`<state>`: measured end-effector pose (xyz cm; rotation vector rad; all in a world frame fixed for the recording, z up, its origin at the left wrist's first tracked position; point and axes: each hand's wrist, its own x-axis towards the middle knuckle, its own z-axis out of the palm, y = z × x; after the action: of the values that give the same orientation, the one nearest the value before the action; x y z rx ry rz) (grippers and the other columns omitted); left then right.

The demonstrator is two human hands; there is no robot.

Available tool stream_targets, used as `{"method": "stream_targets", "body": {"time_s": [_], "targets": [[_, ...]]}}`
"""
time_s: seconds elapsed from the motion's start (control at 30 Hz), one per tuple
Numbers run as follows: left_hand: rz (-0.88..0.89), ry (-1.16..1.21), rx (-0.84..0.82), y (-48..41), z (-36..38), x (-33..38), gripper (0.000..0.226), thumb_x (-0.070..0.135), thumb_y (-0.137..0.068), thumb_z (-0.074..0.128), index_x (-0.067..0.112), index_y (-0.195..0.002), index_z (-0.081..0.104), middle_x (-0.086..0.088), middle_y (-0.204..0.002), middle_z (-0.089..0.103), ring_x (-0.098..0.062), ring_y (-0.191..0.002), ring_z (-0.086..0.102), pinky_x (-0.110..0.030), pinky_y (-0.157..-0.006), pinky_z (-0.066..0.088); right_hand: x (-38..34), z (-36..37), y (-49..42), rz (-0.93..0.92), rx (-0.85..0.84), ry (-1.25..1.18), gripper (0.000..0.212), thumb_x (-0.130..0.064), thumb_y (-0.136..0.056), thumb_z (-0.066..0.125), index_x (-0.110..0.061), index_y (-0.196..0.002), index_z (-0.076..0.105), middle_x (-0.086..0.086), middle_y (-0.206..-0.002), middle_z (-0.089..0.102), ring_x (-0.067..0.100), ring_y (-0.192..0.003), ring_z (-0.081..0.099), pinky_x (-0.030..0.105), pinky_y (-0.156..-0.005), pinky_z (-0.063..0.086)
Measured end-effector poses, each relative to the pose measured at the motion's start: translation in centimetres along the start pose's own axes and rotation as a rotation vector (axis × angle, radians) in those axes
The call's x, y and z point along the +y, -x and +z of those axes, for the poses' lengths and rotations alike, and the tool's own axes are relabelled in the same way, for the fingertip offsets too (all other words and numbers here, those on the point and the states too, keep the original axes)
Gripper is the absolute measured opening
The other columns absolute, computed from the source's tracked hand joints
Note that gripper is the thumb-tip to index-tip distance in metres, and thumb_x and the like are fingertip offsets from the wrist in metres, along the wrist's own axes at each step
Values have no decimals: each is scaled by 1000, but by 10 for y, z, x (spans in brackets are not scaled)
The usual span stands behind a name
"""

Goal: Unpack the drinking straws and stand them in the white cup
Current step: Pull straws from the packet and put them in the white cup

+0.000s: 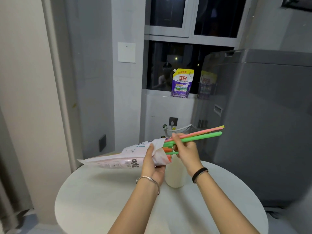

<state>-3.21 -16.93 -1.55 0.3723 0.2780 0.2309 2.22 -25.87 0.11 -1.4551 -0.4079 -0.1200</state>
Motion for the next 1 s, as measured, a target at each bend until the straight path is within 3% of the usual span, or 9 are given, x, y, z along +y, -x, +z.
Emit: {"method": "stream_targets", "body": {"time_s": [0.07, 0.23, 0.27, 0.37, 0.53, 0.7, 0.87, 0.93, 1.0], "targets": [[-4, 5, -23, -2, 7, 0, 30, 23, -97, 52, 5, -83, 72, -11, -67, 76, -19, -55, 73, -26, -47, 57, -5, -9, -7, -43, 38, 40, 21, -25, -92, 56, -20, -73, 63, -8, -48, 57, 2, -47, 54, 11, -47, 42], [35, -9, 57, -16, 10, 9, 42, 23, -97, 52, 4, -134, 50, -16, -118, 67, -30, -106, 63, -33, -68, 58, -29, -48, -26, -190, 186, 59, 27, -19, -96, 48, -9, -72, 55, 2, -52, 42, 4, -42, 40, 16, -45, 36], [33, -18, 60, -20, 9, 12, 38, 24, -97, 51, 5, -130, 51, -15, -110, 70, -30, -101, 62, -32, -65, 57, -34, -55, -30, -212, 213, 75, 28, -19, -96, 47, -6, -73, 54, 2, -52, 40, 3, -41, 39, 15, -44, 34], [19, -28, 82, -26, 9, 16, 20, 23, -97, 52, 5, -91, 57, -9, -59, 72, -23, -74, 58, -25, -41, 53, -46, -74, -41, -264, 282, 120, 29, -19, -96, 45, -5, -71, 52, 3, -51, 39, 1, -38, 38, 12, -42, 33], [21, -37, 112, -37, 9, 14, 20, 22, -96, 53, 7, -83, 54, -13, -78, 64, -23, -72, 57, -26, -40, 53, -54, -92, -60, -306, 322, 260, 29, -23, -96, 46, -11, -70, 52, 0, -53, 44, 3, -44, 44, 11, -41, 35], [57, -69, 67, -42, 7, 9, 12, 20, -95, 56, 13, -86, 53, -7, -61, 72, -23, -69, 63, -26, -47, 56, -32, -80, -72, -274, 239, 457, 36, -26, -95, 47, 1, -74, 59, 9, -59, 51, 19, -56, 48, 29, -55, 39], [75, -106, 58, -50, -3, 8, 8, 19, -94, 57, 13, -88, 55, -4, -53, 72, -15, -44, 69, -26, -48, 56, 1, -62, -84, -202, 98, 724, 32, -28, -95, 48, -19, -65, 56, -4, -51, 50, 15, -50, 51, 28, -47, 38], [73, -107, 67, -55, -7, 7, 10, 20, -93, 57, 12, -86, 56, -4, -53, 72, -15, -42, 68, -25, -46, 55, 15, -58, -89, -101, 48, 773, 32, -30, -94, 48, -8, -75, 62, 7, -61, 58, 28, -63, 60, 35, -57, 47], [71, -115, 62, -60, -10, 7, 13, 20, -94, 56, 11, -85, 58, -4, -54, 72, -15, -43, 68, -24, -47, 55, 28, -55, -93, -17, 12, 799, 29, -29, -93, 49, -6, -81, 64, 11, -73, 66, 30, -74, 64, 37, -66, 51]]}}
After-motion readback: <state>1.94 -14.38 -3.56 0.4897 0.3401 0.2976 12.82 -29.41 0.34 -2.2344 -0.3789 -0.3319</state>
